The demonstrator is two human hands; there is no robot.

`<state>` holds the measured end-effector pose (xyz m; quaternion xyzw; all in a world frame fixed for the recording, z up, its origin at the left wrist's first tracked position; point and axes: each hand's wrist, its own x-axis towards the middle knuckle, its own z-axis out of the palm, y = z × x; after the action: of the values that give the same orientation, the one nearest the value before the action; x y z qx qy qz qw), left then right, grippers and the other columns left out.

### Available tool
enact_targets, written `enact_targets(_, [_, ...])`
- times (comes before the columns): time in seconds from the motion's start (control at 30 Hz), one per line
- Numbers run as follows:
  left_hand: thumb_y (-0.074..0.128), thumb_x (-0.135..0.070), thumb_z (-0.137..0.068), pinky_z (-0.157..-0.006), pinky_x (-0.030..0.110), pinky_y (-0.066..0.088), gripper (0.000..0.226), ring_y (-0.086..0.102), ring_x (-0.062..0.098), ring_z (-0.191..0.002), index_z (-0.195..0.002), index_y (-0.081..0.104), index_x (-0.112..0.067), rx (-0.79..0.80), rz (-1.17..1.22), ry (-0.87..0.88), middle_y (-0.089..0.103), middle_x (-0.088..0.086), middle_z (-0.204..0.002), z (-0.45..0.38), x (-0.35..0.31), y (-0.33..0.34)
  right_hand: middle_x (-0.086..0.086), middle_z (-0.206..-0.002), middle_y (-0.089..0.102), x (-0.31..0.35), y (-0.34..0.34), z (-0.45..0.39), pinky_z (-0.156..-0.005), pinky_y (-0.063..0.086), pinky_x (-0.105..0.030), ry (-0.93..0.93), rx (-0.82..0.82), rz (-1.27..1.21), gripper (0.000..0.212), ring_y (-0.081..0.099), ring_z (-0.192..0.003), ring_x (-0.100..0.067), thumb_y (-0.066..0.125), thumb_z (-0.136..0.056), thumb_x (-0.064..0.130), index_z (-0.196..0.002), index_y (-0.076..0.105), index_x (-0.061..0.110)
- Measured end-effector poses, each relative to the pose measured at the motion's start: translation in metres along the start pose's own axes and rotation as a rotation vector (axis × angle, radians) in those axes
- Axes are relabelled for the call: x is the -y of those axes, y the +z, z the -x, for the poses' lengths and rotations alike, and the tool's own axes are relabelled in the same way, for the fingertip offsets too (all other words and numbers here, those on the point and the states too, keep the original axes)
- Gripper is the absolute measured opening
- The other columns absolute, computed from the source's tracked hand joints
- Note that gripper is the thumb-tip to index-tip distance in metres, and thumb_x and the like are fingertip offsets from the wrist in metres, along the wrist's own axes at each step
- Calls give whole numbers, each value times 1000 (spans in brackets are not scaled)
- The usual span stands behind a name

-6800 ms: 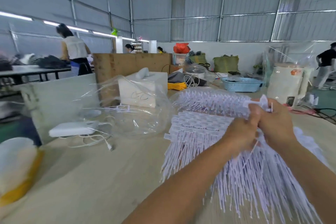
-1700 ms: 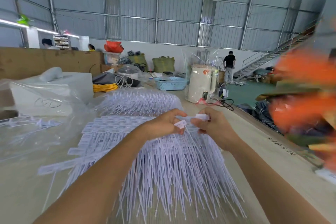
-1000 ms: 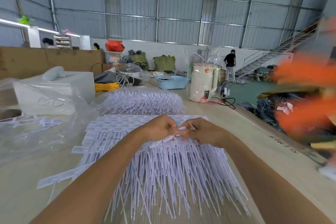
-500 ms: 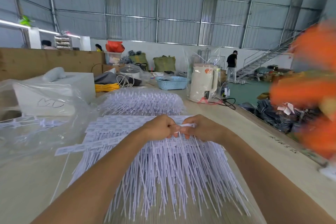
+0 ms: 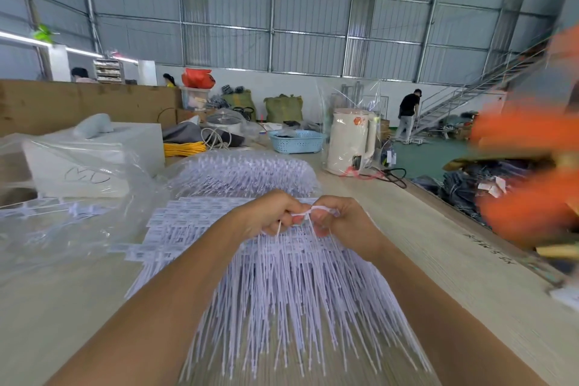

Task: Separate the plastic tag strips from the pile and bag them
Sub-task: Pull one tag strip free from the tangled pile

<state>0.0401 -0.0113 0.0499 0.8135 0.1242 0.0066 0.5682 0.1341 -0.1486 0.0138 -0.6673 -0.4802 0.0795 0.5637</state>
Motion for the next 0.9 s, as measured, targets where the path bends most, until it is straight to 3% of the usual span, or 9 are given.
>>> enact_targets(0.13, [53,-20,-92,-38,19,12,49,22,7,-36,-43,58,-20,79,8,36,34,-8,-42,5,5,-3,-10,-58,52,-3,-22,-2,-44,38,-23,148,-157,-12,23,44,-48,-17,53,-92,2,-72,60,8])
enact_targets(0.27, [52,-3,-93,-42,19,25,23,37,12,-51,-74,62,-10,12,-149,134,53,8,-68,2,7,1,-1,-50,45,0,-11,-5,-37,29,-16,204,-48,-160,14,35,-42,-10,64,-87,9,-77,55,5])
enact_targets(0.37, [49,5,-90,-52,20,34,29,41,11,-58,-70,58,-14,28,-349,152,51,1,-67,-2,8,6,1,-54,53,3,-2,-7,-41,32,-16,220,36,-122,20,40,-45,-8,75,-75,2,-77,56,8])
enact_targets(0.47, [51,3,-88,-59,25,38,22,47,15,-64,-77,56,-16,17,-536,188,50,5,-74,-3,10,4,-4,-60,50,2,0,-5,-43,31,-18,199,96,-30,17,39,-46,-8,77,-72,0,-80,62,2])
enact_targets(0.57, [61,-3,-86,-51,16,43,20,51,11,-63,-96,48,-16,-42,-446,221,49,1,-87,-3,15,2,-1,-52,48,3,0,-7,-40,31,-17,172,91,61,13,38,-39,-5,76,-74,2,-77,63,1])
enact_targets(0.67, [70,-4,-82,-67,30,55,35,58,17,-71,-102,43,-12,-69,-352,211,53,5,-94,-4,21,-2,8,-45,47,3,-4,-10,-40,30,-14,144,42,149,13,37,-35,-1,75,-75,3,-75,64,-2])
enact_targets(0.73, [72,-13,-82,-80,35,53,17,63,15,-73,-93,59,-9,-60,-458,186,67,8,-86,-4,20,-9,12,-42,45,1,-5,-12,-39,28,-12,140,0,153,15,36,-34,0,74,-76,3,-78,64,-8])
enact_targets(0.8, [68,-22,-86,-74,26,51,14,64,8,-64,-80,67,-9,-42,-564,186,69,-2,-66,-3,19,-14,13,-40,43,0,-5,-12,-37,27,-11,165,12,155,17,35,-33,-1,76,-76,5,-80,65,-7])
enact_targets(0.9, [61,-23,-91,-57,25,51,17,61,10,-57,-76,57,-17,-54,-550,200,62,-4,-64,-1,17,-14,12,-41,44,3,-4,-12,-35,29,-14,240,111,123,18,36,-34,-3,80,-71,7,-77,63,3])
